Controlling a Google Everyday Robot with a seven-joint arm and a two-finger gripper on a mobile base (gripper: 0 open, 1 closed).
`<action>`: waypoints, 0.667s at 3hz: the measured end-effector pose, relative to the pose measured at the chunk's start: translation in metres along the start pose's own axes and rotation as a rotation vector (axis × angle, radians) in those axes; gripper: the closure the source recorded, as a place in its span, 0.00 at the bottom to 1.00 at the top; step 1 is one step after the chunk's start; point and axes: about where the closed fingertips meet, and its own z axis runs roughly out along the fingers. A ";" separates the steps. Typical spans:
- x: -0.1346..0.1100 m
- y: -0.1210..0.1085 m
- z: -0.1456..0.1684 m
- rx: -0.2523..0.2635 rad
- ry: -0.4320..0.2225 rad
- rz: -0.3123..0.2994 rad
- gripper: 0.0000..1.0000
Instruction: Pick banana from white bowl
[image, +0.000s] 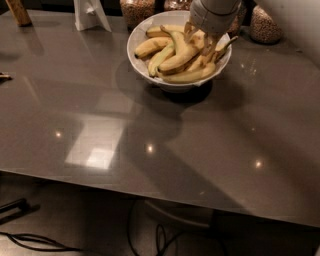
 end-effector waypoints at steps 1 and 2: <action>0.004 -0.003 -0.026 0.049 0.023 0.017 1.00; -0.002 0.002 -0.053 0.109 -0.003 0.053 1.00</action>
Offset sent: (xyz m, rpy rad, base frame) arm -0.0630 -0.0116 0.0712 0.2297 -0.0624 0.0001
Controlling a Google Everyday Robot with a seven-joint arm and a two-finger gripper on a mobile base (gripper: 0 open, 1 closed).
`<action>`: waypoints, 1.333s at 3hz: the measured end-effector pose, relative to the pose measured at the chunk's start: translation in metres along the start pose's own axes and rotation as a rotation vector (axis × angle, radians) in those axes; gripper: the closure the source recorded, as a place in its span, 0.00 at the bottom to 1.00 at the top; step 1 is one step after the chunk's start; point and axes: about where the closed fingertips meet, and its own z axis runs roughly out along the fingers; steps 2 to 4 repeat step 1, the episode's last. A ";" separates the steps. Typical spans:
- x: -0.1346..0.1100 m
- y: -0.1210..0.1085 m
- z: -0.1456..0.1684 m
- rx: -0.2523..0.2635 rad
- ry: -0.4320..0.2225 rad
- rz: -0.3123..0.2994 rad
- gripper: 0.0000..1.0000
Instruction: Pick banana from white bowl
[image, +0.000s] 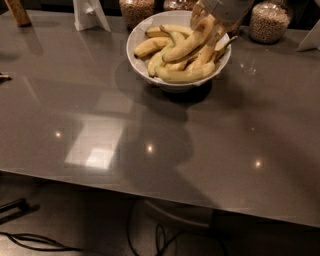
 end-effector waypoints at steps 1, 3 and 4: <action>-0.008 0.003 -0.019 0.057 -0.070 0.050 1.00; -0.008 0.003 -0.019 0.057 -0.070 0.050 1.00; -0.008 0.003 -0.019 0.057 -0.070 0.050 1.00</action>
Offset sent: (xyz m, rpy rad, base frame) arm 0.0000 0.0000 0.0000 0.0000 0.0000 0.0000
